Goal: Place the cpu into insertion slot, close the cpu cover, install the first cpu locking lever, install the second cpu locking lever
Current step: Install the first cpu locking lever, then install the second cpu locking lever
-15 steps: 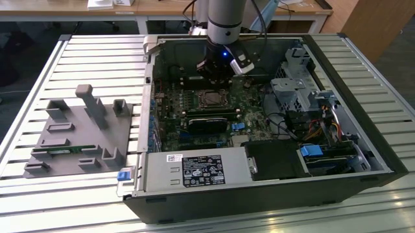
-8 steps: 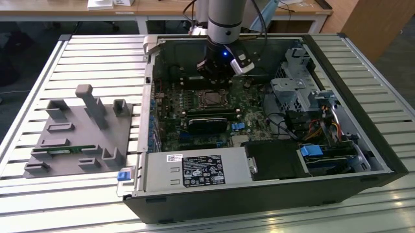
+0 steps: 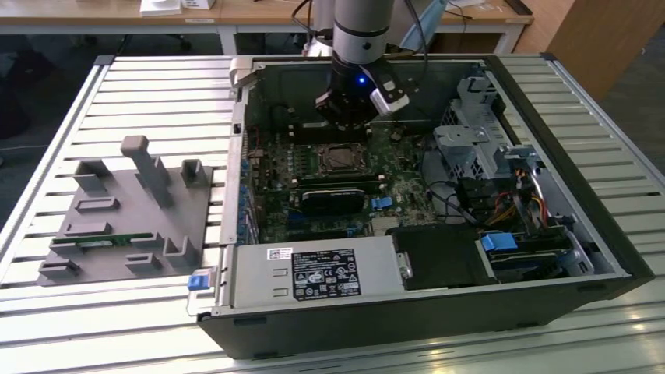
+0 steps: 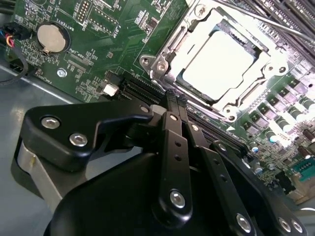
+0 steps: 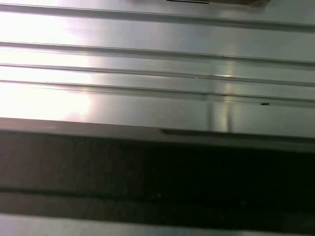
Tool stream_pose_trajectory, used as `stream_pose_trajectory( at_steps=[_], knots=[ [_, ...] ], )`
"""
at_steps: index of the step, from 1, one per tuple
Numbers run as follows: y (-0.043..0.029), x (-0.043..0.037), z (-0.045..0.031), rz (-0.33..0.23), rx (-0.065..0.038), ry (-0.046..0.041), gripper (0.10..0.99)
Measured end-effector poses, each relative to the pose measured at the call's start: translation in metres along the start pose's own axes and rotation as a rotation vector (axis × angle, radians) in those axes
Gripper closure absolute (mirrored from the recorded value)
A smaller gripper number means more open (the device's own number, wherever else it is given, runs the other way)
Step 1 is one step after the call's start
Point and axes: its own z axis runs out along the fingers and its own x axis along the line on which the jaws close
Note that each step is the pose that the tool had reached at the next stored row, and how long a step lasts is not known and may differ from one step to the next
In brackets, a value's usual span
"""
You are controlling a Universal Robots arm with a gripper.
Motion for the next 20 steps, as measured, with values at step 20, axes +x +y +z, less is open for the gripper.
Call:
stream_pose_trajectory(
  at_steps=[20],
  knots=[
    [-0.0067,0.0003,-0.0004,0.000,0.000,0.0001,0.965]
  ],
)
